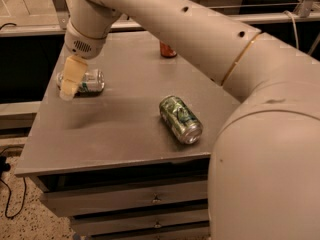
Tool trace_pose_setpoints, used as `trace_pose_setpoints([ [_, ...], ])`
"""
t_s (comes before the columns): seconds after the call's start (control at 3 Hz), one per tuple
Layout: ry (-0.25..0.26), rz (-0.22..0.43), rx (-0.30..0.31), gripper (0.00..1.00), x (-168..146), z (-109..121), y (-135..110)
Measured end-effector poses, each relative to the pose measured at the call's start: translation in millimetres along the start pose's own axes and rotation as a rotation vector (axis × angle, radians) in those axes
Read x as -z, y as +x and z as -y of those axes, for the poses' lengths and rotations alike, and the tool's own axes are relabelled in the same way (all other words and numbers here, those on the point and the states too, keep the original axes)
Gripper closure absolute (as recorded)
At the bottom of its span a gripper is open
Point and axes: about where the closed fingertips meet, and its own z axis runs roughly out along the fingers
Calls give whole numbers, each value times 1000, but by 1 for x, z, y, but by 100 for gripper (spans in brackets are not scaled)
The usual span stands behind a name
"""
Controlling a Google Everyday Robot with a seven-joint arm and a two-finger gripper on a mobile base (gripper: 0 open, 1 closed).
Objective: Place 7up can upright
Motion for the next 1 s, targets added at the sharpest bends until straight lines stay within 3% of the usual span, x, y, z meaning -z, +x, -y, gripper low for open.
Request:
trace_pose_setpoints([
  [0.67,-5,-112,-1,0,-53,3,-18],
  [1.0,6,-190,0,0,-71,8,-10],
])
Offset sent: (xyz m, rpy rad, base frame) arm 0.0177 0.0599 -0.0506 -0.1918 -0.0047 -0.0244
